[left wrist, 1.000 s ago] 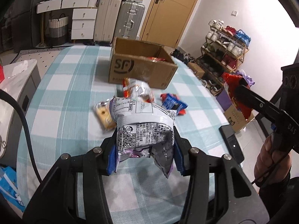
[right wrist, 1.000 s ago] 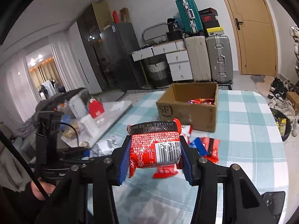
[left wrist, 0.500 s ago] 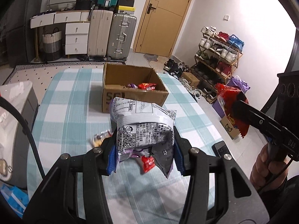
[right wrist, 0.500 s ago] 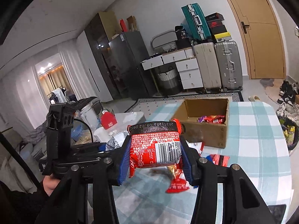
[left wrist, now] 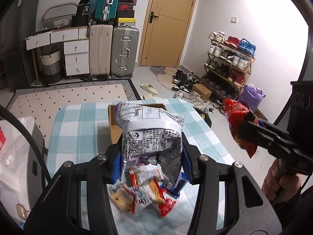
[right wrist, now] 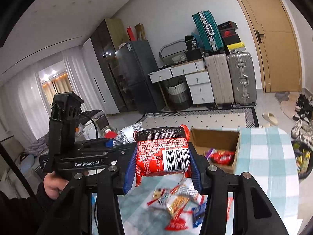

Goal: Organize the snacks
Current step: 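Carry both held packs toward the SF box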

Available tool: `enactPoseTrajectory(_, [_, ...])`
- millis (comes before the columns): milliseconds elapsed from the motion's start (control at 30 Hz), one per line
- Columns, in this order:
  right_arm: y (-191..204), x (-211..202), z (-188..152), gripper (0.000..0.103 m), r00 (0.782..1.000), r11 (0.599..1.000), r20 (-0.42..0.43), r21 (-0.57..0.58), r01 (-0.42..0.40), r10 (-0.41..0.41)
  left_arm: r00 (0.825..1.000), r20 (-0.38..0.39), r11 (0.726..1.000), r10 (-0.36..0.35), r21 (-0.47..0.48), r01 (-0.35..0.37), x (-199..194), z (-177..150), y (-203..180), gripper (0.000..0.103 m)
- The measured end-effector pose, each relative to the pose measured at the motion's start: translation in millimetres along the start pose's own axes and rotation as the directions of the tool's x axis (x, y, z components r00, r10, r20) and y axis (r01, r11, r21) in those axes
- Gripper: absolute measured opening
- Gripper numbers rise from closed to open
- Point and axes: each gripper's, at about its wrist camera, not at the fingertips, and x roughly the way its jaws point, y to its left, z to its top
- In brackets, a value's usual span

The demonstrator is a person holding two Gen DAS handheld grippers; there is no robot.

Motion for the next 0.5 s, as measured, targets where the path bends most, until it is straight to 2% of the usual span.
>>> enactPoseTrajectory(267, [-24.3,23.3,42.5,0.048,1.000,1.000,-0.008,0.000,0.025,-0.025,0.999,-0.037,1.000,0.010,-0.019,-0.010,40.6,48.9,13.1,0.046])
enactPoseTrajectory(500, [-51.8,55.0,66.1,0.048,0.998,0.999,-0.038,0.015,0.047,-0.046,0.997,-0.074,0.999,0.019,-0.027,-0.021,86.2,72.1,19.6,0.046])
